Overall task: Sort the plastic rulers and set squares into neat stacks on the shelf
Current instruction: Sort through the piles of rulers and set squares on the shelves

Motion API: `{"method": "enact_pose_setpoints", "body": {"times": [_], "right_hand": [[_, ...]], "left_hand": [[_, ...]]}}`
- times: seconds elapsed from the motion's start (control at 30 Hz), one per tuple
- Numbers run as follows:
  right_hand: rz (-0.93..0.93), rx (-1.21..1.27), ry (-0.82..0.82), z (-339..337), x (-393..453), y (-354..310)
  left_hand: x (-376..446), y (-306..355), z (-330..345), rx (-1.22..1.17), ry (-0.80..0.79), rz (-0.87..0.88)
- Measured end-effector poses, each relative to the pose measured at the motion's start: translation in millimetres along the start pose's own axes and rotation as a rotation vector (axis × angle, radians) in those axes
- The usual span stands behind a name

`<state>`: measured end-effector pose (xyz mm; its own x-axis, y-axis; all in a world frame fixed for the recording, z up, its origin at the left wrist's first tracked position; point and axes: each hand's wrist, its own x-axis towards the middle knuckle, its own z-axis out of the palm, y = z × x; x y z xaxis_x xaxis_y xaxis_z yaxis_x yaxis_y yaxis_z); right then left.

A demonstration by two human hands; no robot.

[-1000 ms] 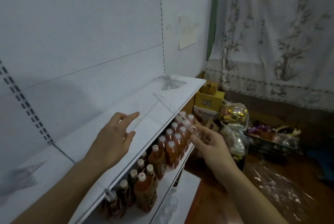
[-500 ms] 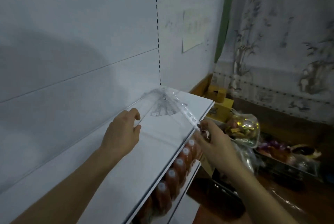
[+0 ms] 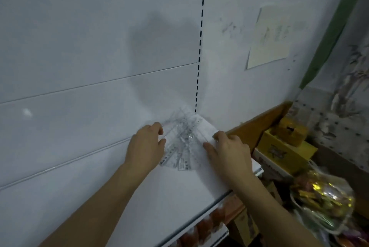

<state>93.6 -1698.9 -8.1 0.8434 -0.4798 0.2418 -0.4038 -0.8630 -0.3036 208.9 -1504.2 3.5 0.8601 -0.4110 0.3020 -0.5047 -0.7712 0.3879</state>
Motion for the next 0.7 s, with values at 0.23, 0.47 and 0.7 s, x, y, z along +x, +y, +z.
{"method": "enact_pose_setpoints", "body": {"times": [0.23, 0.47, 0.7], "right_hand": [[-0.204, 0.049, -0.056, 8.4, 25.0, -3.0], [-0.359, 0.147, -0.102, 10.8, 15.5, -2.4], [-0.359, 0.181, -0.204, 5.4, 17.9, 4.9]], "left_hand": [[-17.6, 28.4, 10.3, -0.06, -0.049, -0.142], [-34.5, 54.4, 10.9, -0.11, -0.017, -0.182], [-46.6, 46.1, 0.6, -0.048, -0.014, -0.208]]}}
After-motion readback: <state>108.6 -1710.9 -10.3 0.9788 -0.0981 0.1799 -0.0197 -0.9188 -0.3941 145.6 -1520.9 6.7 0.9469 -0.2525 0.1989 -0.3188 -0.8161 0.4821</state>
